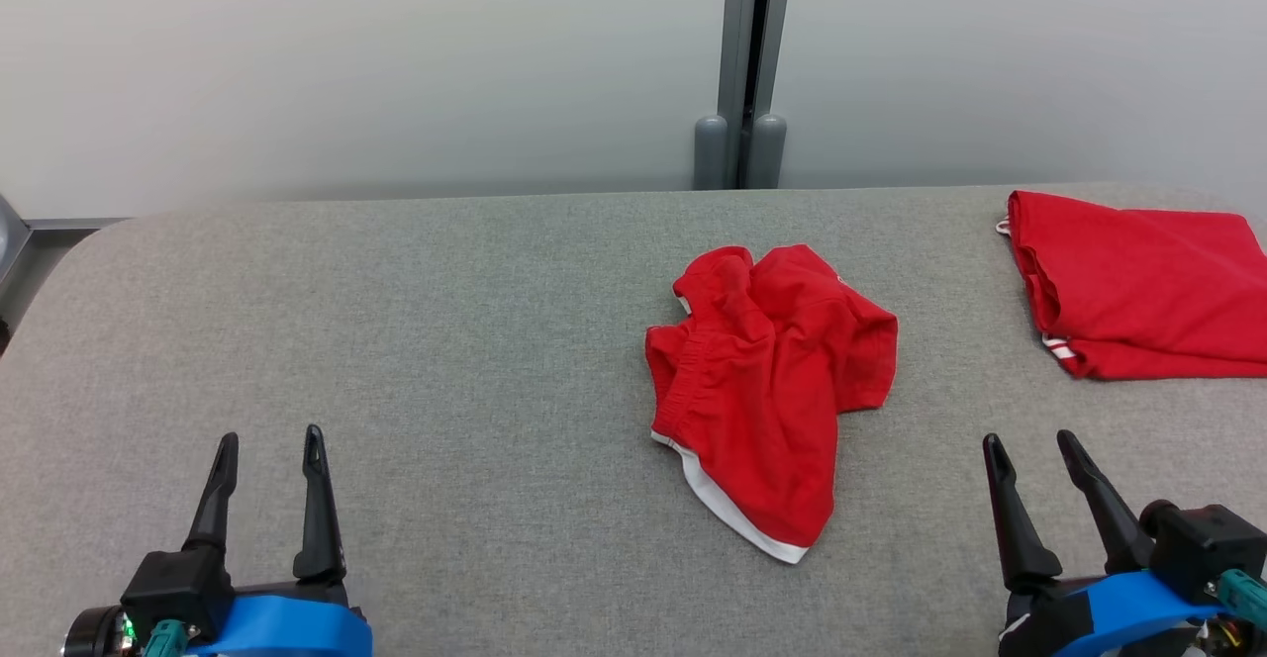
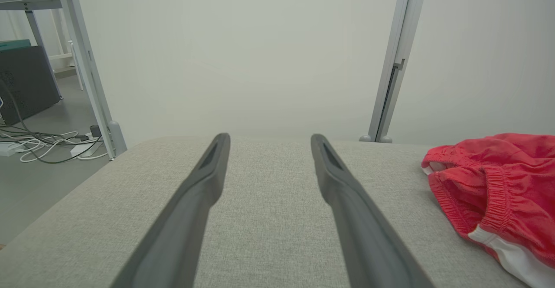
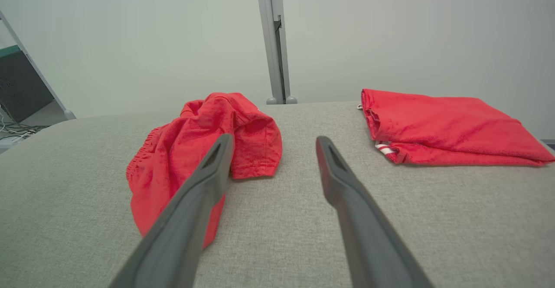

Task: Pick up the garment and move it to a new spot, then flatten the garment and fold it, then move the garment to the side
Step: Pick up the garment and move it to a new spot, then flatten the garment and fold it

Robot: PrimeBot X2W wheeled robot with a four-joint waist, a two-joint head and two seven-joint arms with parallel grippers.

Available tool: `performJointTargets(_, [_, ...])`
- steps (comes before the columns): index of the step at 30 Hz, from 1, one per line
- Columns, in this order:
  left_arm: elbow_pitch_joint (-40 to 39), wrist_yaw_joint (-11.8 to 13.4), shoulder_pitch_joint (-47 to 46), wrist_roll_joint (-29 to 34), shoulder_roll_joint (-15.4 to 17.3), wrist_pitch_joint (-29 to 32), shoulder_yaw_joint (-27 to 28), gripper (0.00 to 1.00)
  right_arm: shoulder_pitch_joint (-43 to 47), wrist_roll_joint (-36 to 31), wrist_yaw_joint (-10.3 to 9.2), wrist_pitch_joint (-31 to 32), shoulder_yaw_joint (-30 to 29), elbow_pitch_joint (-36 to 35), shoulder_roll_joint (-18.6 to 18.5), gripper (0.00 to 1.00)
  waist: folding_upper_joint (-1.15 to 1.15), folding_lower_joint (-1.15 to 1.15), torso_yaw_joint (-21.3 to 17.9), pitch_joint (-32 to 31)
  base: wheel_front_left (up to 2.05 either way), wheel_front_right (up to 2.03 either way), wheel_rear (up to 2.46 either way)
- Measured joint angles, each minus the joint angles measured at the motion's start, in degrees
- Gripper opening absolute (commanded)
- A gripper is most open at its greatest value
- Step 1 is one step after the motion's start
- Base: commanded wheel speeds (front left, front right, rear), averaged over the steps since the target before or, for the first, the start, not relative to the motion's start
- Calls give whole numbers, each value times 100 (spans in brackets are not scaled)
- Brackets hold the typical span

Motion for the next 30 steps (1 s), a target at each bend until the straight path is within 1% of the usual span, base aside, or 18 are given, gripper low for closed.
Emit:
performJointTargets(10, [-109, -59, 247, 94, -68, 0, 130, 100, 210, 93, 0, 16, -52, -134, 0, 100, 0, 1, -7, -47, 0, 0, 0])
performJointTargets(30, [-332, 10, 310, 91, 53, 180, 68, 100, 238, 108, 0, 57, -110, -177, 0, 100, 0, 1, -3, -76, 0, 0, 0])
